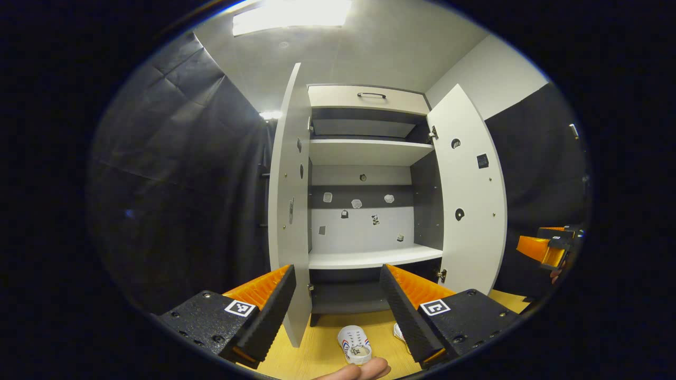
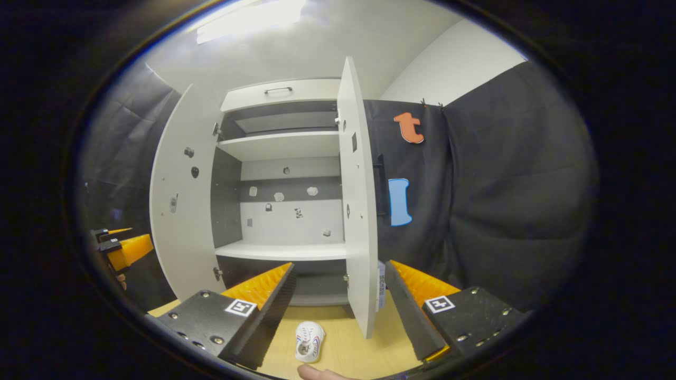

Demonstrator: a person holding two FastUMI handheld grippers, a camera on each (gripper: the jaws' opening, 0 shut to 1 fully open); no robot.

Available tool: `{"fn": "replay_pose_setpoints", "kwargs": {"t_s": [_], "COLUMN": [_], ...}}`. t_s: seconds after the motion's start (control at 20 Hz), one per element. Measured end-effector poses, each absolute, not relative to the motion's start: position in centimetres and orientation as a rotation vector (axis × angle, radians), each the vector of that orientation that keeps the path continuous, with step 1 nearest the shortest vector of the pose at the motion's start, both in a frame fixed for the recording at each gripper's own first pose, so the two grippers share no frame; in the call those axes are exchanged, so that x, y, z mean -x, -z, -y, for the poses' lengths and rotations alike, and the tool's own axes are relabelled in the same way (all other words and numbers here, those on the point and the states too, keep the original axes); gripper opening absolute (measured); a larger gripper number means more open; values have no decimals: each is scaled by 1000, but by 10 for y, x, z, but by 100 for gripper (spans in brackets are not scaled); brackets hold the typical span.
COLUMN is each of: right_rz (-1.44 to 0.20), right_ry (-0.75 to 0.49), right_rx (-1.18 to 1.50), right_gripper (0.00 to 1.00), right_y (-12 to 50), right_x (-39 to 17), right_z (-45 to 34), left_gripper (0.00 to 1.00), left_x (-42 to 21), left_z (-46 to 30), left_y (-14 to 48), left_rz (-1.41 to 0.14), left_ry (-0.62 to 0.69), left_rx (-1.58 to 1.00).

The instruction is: Grab one shoe with the right hand and put it into the shoe cabinet, grab the other shoe with the left hand and put it into the shoe cabinet; then close the right door with the right hand and the left door with the left hand.

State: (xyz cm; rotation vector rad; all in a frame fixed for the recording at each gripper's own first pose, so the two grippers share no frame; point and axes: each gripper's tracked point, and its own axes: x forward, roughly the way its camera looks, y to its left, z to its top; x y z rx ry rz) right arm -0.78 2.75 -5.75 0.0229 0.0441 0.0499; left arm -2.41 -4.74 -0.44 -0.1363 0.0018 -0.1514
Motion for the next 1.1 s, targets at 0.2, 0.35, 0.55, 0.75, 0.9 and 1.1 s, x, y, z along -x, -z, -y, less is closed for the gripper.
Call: {"fn": "replay_pose_setpoints", "kwargs": {"t_s": [0.2,0.35,0.55,0.75,0.9,1.1], "right_rz": [-33,-63,-136,-275,-403,-558], "right_ry": [-76,-117,-145,-205,-225,-236], "right_rx": [-2,-4,25,71,85,82], "right_gripper": [100,97,100,97,98,96], "right_y": [63,88,156,254,331,412], "right_x": [14,14,4,-24,-40,-51], "right_z": [-34,-49,-67,-108,-135,-161], "left_gripper": [98,97,97,98,98,98], "left_x": [30,35,39,38,35,31], "left_z": [51,47,46,47,46,40], "left_y": [10,12,26,36,47,67], "left_rz": [-19,-2,-21,-30,-47,-92], "left_ry": [157,148,162,179,182,177], "left_rx": [149,165,176,165,175,190]}}
